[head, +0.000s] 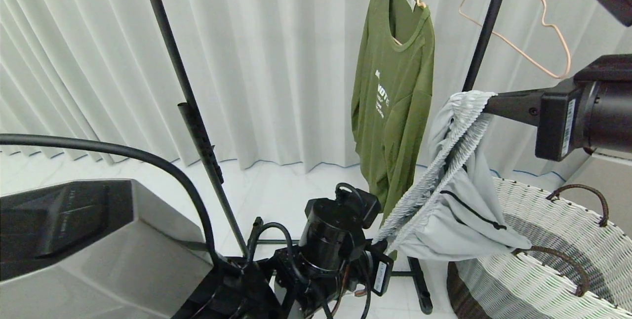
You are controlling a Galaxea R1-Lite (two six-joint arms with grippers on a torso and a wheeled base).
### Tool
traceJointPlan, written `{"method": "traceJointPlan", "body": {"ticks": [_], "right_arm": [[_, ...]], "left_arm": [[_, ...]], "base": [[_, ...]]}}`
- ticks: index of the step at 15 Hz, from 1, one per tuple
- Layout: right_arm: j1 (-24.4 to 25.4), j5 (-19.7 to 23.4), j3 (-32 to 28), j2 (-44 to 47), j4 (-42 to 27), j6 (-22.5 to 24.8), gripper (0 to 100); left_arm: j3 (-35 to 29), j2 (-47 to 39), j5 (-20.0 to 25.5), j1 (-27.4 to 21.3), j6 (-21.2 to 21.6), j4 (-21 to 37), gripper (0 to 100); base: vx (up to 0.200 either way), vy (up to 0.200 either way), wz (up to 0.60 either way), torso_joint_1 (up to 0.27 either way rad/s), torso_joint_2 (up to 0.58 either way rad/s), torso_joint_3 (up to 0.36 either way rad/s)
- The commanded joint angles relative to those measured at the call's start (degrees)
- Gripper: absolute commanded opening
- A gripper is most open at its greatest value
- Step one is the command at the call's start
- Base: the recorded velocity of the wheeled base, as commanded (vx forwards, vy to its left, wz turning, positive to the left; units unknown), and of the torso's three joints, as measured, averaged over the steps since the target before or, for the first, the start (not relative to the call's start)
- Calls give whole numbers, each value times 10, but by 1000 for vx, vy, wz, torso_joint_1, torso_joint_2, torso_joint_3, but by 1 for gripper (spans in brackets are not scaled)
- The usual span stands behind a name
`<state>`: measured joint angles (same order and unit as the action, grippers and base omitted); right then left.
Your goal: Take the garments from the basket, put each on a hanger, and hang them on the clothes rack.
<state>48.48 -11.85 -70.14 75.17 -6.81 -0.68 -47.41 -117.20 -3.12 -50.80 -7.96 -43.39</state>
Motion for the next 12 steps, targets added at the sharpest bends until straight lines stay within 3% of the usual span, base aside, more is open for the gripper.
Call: {"method": "traceJointPlan", "body": {"ticks": [1,3,7,10,12], "right_arm": [[-8,0,19,5,5,0,0],[-13,-2,26,17,20,2,0],[-27,0,22,42,114,36,0],[-45,-1,20,31,116,66,0],[-75,0,15,9,109,88,0]], "left_arm": [[39,83,-26,-1,6,6,0],[27,178,-28,25,6,66,0],[-129,363,-24,83,6,320,0],[-252,420,-23,112,13,457,0],[-311,430,-26,113,51,544,0]], "base": [[0,0,0,0,0,0],[0,0,0,0,0,0],[0,0,0,0,0,0],[0,0,0,0,0,0],[0,0,0,0,0,0]]}}
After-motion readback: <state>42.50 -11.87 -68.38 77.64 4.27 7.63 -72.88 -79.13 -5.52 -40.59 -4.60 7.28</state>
